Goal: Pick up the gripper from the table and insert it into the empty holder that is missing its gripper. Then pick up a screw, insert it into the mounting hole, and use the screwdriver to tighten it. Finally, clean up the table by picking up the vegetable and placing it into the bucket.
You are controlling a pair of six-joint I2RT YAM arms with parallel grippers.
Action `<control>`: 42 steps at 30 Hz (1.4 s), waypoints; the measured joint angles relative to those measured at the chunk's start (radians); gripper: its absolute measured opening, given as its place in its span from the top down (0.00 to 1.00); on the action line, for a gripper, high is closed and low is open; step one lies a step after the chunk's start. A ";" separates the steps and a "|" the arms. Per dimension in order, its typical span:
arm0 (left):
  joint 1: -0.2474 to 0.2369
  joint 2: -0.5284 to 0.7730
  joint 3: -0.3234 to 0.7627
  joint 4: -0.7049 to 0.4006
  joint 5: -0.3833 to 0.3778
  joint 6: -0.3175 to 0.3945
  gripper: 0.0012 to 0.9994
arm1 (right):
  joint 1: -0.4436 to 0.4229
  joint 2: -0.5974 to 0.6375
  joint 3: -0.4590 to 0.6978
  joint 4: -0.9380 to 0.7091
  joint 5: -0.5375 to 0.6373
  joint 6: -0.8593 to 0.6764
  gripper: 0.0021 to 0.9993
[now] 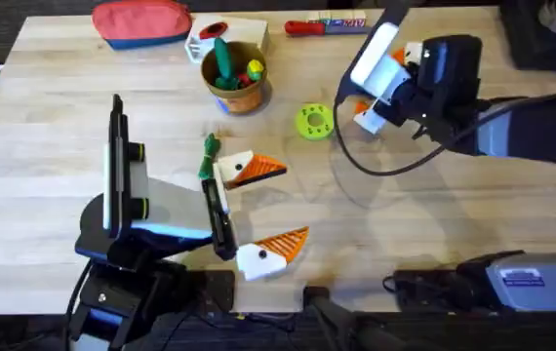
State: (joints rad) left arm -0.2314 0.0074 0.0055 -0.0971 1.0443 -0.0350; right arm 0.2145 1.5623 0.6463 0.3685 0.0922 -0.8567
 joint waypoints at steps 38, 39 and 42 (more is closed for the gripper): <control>-0.001 0.807 0.749 -0.747 -0.757 -0.199 0.01 | 0.176 -0.609 -0.002 -0.380 -0.007 1.034 0.01; -0.001 0.844 0.750 -0.750 -0.770 -0.196 0.01 | 0.176 -0.609 -0.002 -0.383 -0.007 1.034 0.01; -0.001 0.948 0.749 -0.755 -0.833 -0.191 0.01 | 0.176 -0.610 -0.002 -0.404 -0.007 1.036 0.01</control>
State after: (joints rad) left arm -0.2321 0.9559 0.7547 -0.8525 0.2113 -0.2260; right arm 0.3908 0.9528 0.6441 -0.0356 0.0849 0.1795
